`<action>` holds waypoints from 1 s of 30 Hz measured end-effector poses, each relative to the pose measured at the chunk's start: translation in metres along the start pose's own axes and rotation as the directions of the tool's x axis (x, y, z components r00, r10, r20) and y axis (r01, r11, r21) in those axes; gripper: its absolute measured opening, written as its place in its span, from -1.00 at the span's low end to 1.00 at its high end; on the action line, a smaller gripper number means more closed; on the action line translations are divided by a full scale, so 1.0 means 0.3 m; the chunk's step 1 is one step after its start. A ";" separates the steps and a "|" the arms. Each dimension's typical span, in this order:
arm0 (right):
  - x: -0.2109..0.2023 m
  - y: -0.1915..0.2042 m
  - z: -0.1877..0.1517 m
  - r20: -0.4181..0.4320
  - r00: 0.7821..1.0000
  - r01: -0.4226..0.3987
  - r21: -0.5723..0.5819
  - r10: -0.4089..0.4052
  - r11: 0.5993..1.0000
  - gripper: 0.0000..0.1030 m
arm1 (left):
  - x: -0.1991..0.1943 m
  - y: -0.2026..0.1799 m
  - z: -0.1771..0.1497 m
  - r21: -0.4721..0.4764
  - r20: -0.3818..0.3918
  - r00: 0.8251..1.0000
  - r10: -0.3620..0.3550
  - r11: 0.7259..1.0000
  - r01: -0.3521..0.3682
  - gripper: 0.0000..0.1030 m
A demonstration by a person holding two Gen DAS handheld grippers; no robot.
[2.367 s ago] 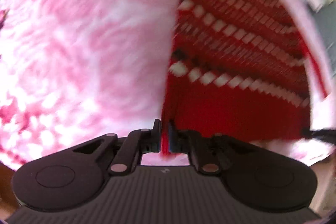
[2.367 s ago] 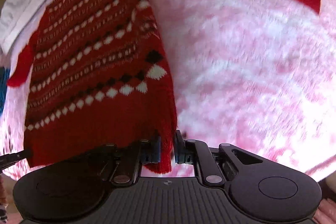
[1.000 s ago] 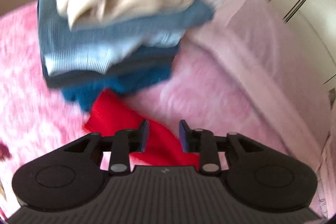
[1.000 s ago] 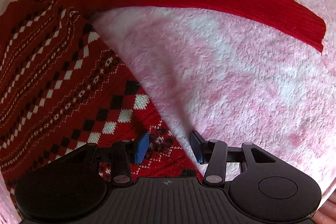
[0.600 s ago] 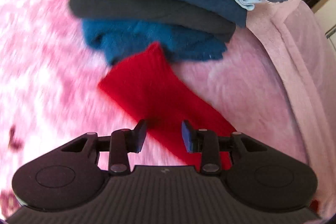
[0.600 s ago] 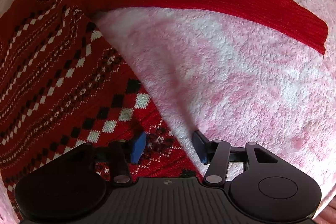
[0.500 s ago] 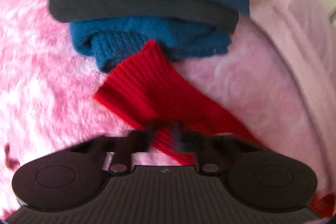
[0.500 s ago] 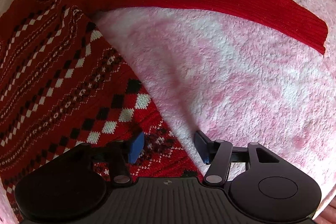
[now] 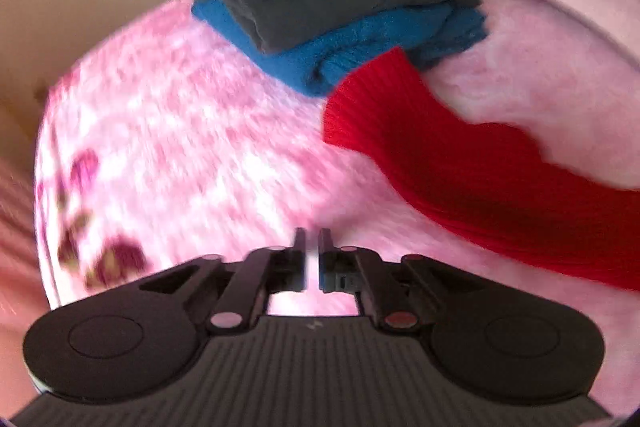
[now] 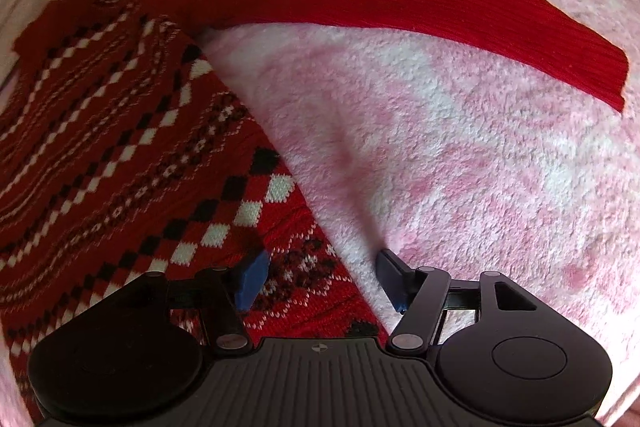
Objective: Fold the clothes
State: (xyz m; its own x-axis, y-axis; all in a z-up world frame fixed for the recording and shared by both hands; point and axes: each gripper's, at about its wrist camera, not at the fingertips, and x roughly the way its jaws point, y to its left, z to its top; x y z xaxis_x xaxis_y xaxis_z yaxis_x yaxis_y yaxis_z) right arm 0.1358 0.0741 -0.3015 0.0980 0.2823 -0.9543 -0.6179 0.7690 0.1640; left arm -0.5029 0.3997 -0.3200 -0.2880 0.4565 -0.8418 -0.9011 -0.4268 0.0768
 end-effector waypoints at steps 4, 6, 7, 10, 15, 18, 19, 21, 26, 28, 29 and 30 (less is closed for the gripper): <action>-0.063 -0.108 -0.017 0.083 0.997 0.006 0.041 -0.010 0.999 0.23 | -0.157 -0.109 -0.113 0.005 -0.053 0.981 -0.184 0.983 0.185 -0.86; -0.103 -0.206 -0.020 0.140 0.990 -0.005 0.112 -0.011 0.994 0.23 | -0.220 -0.187 -0.190 0.015 -0.101 0.958 -0.267 0.963 0.270 -0.87; -0.120 -0.269 -0.015 0.165 0.986 -0.014 0.155 -0.012 0.988 0.23 | -0.251 -0.230 -0.231 0.017 -0.125 0.943 -0.309 0.950 0.313 -0.86; -0.160 -0.468 0.016 0.243 0.970 -0.051 0.279 -0.019 0.959 0.23 | -0.349 -0.363 -0.356 0.031 -0.189 0.889 -0.418 0.902 0.431 -0.86; -0.162 -0.801 0.069 0.384 0.923 -0.217 0.524 -0.001 0.823 0.23 | -0.450 -0.491 -0.495 0.073 -0.237 0.853 -0.466 0.867 0.494 -0.85; -0.080 -0.915 0.091 0.412 0.906 -0.360 0.630 0.096 0.688 0.23 | -0.486 -0.540 -0.551 0.073 -0.258 0.842 -0.474 0.859 0.506 -0.85; -0.058 -0.933 0.101 0.420 0.900 -0.386 0.646 0.115 0.658 0.22 | -0.498 -0.556 -0.570 0.072 -0.266 0.838 -0.477 0.857 0.511 -0.85; -0.025 -0.942 0.125 0.430 0.893 -0.411 0.657 0.133 0.632 -0.38 | -0.511 -0.569 -0.579 0.066 -0.269 0.836 -0.479 0.856 0.512 -0.85; -0.214 -0.875 0.198 0.638 0.756 -0.482 0.391 0.147 0.784 -0.95 | -0.598 -0.596 -0.574 0.118 -0.233 0.835 -0.499 0.838 0.533 -0.85; -0.298 -0.842 0.201 0.673 0.720 -0.462 0.279 0.172 0.842 -0.95 | -0.603 -0.612 -0.580 0.130 -0.242 0.834 -0.496 0.835 0.535 -0.85; -0.303 -0.840 0.198 0.658 0.734 -0.448 0.281 0.170 0.848 -0.95 | -0.596 -0.624 -0.589 0.129 -0.250 0.834 -0.492 0.837 0.532 -0.85; -0.283 -0.845 0.197 0.619 0.771 -0.415 0.306 0.153 0.857 -0.95 | -0.588 -0.632 -0.599 0.129 -0.257 0.834 -0.488 0.838 0.530 -0.85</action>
State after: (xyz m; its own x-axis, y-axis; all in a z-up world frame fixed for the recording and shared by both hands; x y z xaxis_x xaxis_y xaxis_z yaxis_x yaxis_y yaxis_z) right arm 0.3303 -0.1109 -0.2473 0.4637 0.6899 -0.5559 -0.3317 0.7170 0.6131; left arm -0.2230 0.2598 -0.2821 0.2828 0.3887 -0.8769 -0.9497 -0.0150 -0.3129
